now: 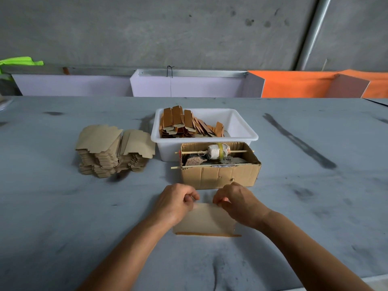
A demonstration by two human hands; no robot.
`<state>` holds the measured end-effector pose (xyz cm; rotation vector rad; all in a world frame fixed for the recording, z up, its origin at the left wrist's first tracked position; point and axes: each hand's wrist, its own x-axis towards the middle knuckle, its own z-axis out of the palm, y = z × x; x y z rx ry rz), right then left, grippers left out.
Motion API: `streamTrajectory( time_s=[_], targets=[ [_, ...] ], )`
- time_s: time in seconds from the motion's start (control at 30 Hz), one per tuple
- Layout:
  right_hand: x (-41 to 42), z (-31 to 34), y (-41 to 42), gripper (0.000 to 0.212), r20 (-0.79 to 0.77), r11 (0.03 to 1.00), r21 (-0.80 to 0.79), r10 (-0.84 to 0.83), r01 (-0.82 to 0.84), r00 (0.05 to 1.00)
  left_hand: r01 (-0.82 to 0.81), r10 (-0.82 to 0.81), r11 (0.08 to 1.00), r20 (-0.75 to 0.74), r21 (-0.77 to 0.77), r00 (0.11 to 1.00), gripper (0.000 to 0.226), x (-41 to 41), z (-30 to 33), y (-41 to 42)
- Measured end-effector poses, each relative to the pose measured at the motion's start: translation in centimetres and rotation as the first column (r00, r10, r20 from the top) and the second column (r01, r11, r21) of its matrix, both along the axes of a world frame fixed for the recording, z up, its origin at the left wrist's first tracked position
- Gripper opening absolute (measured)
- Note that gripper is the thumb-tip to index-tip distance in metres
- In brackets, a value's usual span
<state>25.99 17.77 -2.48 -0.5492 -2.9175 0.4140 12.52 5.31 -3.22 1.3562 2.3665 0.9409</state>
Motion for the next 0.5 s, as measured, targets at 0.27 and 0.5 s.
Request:
streamTrajectory(
  time_s=[0.27,0.5],
  targets=[
    [-0.30,-0.33,0.01,0.023,-0.056,0.970,0.238,0.067,-0.052,0.996,0.060,-0.062,0.998,-0.176,-0.018,0.982,0.016,0.31,0.31,0.65],
    [0.23,-0.34,-0.53,0.015,-0.080,0.888,0.435,0.203,-0.149,0.976,0.199,-0.208,0.978,-0.469,-0.068,0.859,0.015,0.24,-0.24,0.37]
  ],
)
